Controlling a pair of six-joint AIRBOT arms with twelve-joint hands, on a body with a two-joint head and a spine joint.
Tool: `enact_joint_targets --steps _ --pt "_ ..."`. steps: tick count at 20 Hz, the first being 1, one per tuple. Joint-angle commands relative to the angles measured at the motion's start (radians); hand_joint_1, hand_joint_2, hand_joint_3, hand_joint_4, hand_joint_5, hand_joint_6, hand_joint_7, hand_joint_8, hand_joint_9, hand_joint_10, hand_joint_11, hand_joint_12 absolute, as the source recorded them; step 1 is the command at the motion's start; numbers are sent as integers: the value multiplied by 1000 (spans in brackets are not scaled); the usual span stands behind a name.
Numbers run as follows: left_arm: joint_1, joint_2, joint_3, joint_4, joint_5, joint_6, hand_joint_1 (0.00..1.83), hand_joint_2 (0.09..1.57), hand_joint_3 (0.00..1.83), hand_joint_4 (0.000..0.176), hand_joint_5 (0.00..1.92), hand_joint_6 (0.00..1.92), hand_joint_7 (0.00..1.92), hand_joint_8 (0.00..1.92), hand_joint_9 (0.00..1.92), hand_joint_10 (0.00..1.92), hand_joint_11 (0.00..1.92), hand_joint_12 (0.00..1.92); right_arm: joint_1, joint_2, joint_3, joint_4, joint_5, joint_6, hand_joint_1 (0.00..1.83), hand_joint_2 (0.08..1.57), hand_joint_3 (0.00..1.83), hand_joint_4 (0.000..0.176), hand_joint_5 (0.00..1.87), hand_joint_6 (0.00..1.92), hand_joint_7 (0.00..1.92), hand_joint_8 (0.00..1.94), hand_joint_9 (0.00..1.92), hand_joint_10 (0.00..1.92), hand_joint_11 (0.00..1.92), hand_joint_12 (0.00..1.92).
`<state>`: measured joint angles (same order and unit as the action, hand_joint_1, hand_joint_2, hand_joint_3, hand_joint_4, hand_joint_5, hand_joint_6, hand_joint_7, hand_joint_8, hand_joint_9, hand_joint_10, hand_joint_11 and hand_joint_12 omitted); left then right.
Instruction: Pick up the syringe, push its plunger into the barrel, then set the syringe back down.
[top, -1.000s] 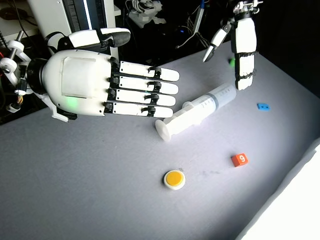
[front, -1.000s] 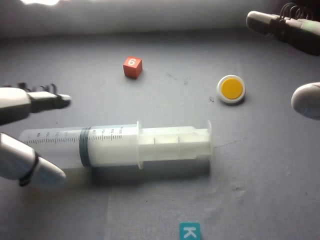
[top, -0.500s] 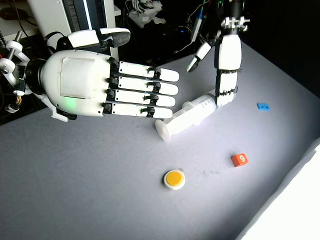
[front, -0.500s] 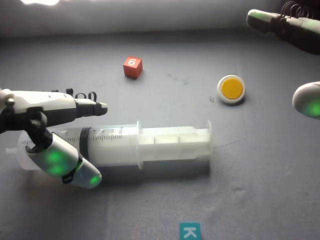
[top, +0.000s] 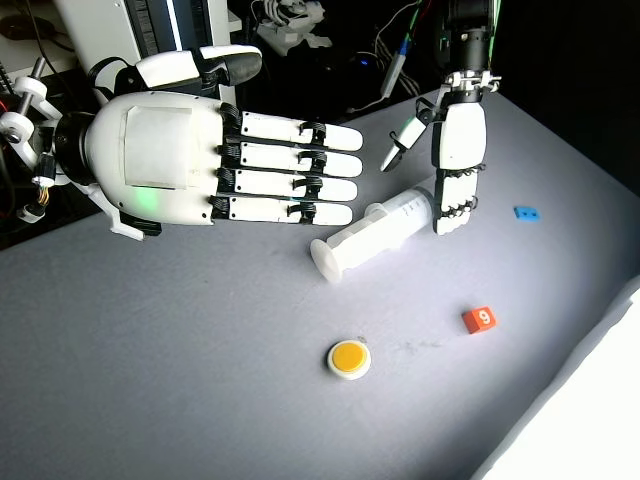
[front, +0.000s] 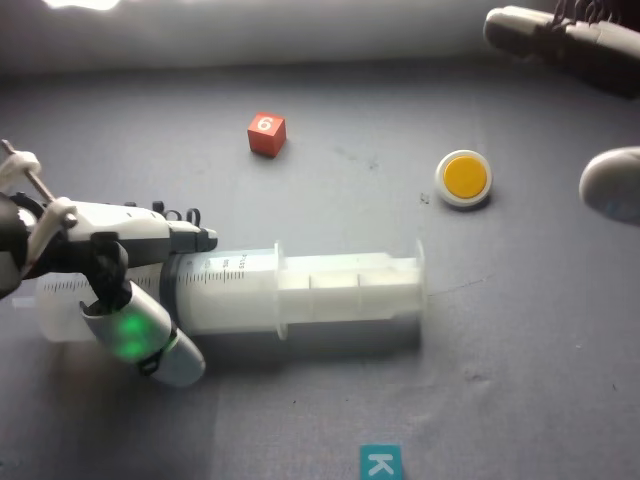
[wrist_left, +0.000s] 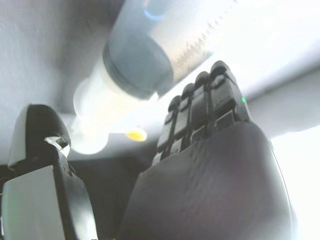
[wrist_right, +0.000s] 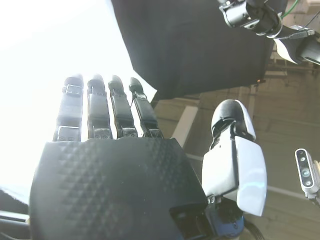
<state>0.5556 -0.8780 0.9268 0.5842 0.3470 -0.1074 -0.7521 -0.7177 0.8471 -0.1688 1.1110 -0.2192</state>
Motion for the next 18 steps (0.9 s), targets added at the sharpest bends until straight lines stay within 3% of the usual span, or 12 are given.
enact_joint_targets --steps 1,5,8,12,13,15,16,17,18 --pt "-1 -9 7 23 -46 -3 868 951 4 0 0 0 0 0 0 0 0 0 12 2 -3 30 136 7 0 1092 7 0 37 4 8 2 0 0 0 0" --pt "15 -36 26 25 -46 -5 922 971 11 0 0 0 0 0 0 0 0 0 15 0 -3 31 136 7 0 1096 6 0 34 0 2 0 0 0 1 0" --pt "16 -60 42 27 -46 -5 804 1010 22 0 0 0 0 0 0 0 0 0 16 0 -3 31 139 7 0 1102 7 0 46 6 19 7 6 2 6 2" --pt "17 -89 62 35 -46 -8 867 1064 34 0 0 0 0 0 0 0 21 10 16 -1 -3 31 142 9 0 1112 8 0 54 6 23 6 15 5 18 8" --pt "17 -92 63 36 -46 -8 876 1112 24 0 0 0 0 0 9 14 3 245 16 -1 -3 31 143 9 0 1113 8 0 60 8 30 8 18 6 20 9" --pt "22 -98 66 35 -49 -8 841 1188 9 0 255 27 328 22 304 50 0 870 16 0 -2 32 147 9 0 1115 7 0 49 5 18 3 9 3 11 5" --pt "24 -98 66 35 -49 -8 841 1188 9 0 255 27 328 22 304 50 0 870 16 0 -2 33 147 9 0 1115 7 0 49 5 18 3 9 3 11 5" --pt "27 -98 66 36 -52 -8 1120 1154 0 0 666 50 754 42 695 103 117 1175 15 0 -2 33 150 9 0 1112 4 0 50 4 25 5 18 6 19 9" --pt "29 -98 66 38 -54 -8 1319 1146 0 0 799 878 981 732 787 1067 317 1245 14 0 -2 33 152 9 0 1116 6 0 40 0 24 4 19 6 18 9"
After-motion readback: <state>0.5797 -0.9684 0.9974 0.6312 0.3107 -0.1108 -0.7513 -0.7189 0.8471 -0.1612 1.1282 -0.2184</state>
